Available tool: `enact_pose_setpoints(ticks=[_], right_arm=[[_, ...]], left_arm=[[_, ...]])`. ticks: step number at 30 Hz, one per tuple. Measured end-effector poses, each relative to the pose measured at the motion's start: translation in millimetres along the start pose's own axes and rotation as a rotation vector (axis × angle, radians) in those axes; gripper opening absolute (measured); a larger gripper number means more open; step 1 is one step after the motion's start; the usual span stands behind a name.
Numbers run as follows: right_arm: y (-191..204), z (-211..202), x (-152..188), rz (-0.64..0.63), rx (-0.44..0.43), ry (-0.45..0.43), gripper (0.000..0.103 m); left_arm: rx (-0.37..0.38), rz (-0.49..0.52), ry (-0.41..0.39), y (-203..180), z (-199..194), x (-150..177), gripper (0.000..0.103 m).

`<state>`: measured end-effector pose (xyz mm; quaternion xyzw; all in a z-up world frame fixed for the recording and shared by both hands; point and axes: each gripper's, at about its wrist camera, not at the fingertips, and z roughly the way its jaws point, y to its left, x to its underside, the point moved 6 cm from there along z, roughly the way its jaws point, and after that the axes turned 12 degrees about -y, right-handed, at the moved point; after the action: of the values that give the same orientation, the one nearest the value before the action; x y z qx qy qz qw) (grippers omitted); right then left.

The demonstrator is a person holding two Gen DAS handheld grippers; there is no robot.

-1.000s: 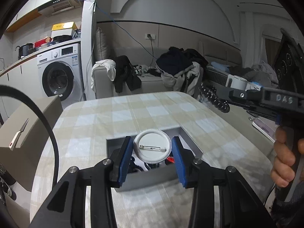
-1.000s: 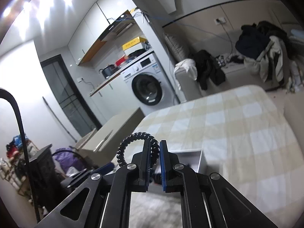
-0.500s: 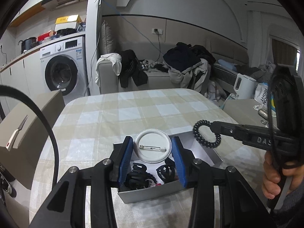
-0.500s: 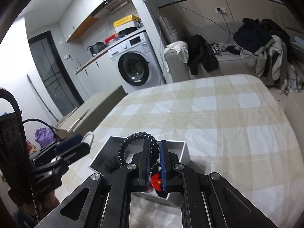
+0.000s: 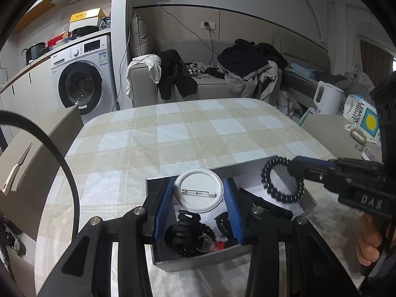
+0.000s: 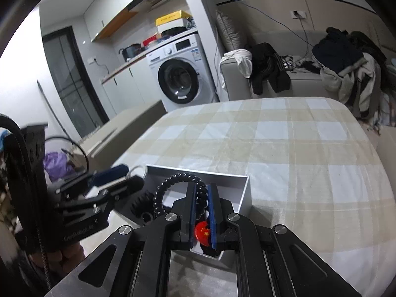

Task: Organize jewelry
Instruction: 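Lower badge and bracelet into the grey box and open both tools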

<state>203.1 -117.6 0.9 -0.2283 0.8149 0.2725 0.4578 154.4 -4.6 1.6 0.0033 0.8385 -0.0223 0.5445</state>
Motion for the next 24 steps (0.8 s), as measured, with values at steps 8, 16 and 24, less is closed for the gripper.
enact_pose_setpoints(ticks=[8,16,24], right_arm=[[-12.6,11.4,7.1,0.075,0.031,0.011,0.007],[-9.6,10.3,8.6,0.077,-0.004,0.029,0.010],[-1.3,-0.6,13.2,-0.007,-0.034,0.058,0.035]], left_arm=[[-0.001,0.011,0.017,0.1,7.8,-1.2,0.036],[0.033,0.027,0.042,-7.9,11.0,5.1,0.036],[0.111,-0.042,0.048,-6.1,2.0,9.4,0.062]])
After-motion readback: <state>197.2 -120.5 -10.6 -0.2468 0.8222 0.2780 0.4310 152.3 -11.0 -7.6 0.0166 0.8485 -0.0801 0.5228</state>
